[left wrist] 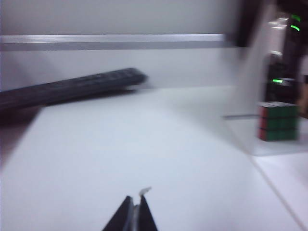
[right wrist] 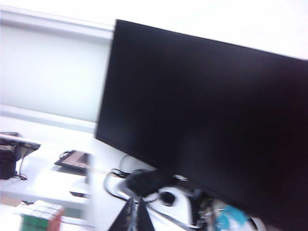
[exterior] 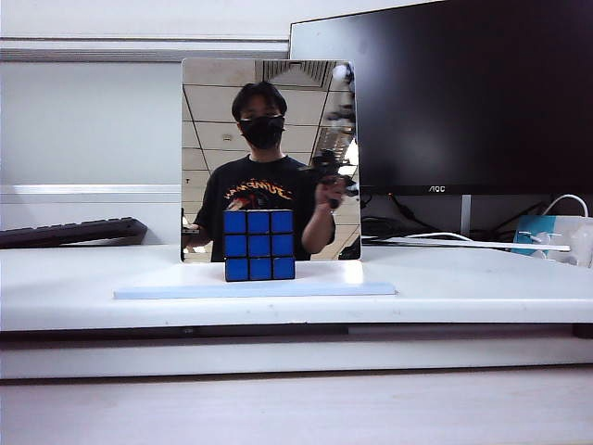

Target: Move the the Rubik's Cube near the mirror.

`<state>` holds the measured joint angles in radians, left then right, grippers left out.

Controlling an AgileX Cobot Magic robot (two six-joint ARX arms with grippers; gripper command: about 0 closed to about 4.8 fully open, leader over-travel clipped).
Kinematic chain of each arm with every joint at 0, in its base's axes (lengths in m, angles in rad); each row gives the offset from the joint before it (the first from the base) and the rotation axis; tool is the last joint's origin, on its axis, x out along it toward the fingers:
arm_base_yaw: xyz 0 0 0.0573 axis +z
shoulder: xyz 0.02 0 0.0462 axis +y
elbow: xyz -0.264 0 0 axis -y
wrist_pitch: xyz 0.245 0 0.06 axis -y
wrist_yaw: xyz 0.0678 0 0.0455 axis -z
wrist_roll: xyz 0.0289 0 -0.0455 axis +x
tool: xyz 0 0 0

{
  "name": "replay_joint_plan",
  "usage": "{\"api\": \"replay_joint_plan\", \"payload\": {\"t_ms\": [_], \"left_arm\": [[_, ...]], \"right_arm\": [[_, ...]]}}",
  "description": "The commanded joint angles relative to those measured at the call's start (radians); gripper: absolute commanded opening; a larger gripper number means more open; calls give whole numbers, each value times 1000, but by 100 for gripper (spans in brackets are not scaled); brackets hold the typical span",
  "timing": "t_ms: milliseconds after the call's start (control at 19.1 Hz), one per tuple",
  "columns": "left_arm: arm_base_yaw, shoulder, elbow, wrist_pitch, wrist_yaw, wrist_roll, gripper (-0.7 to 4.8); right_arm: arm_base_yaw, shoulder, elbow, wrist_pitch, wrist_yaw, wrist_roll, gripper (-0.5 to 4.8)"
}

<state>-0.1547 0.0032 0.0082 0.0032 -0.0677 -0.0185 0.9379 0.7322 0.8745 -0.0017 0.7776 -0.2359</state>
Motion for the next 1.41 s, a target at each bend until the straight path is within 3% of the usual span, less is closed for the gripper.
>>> {"api": "replay_joint_plan", "payload": {"t_ms": [52, 209, 261, 418, 679, 1097, 1202, 1359, 1411], "left_arm": [[86, 0, 1, 9, 2, 4, 22], [125, 0, 1, 9, 1, 4, 22], [125, 0, 1, 9, 2, 4, 22], [125, 0, 1, 9, 2, 4, 22], [125, 0, 1, 9, 2, 4, 22], [125, 0, 1, 9, 1, 4, 22], [125, 0, 1, 9, 1, 4, 22], [125, 0, 1, 9, 1, 4, 22], [125, 0, 1, 9, 2, 4, 22]], "right_arm": [[-130, -157, -60, -89, -219, 60, -1], [-288, -316, -142, -161, -445, 91, -1], [-327, -346, -167, -181, -467, 111, -1], [-377, -378, -192, -283, -464, 130, 0], [-381, -395, -192, -452, -466, 130, 0], [-409, -430, -196, -494, -489, 144, 0], [-479, -516, -266, -414, -605, 172, 0], [-612, -671, -529, -96, -587, 162, 0], [-655, -708, -612, -13, -627, 167, 0]]}}
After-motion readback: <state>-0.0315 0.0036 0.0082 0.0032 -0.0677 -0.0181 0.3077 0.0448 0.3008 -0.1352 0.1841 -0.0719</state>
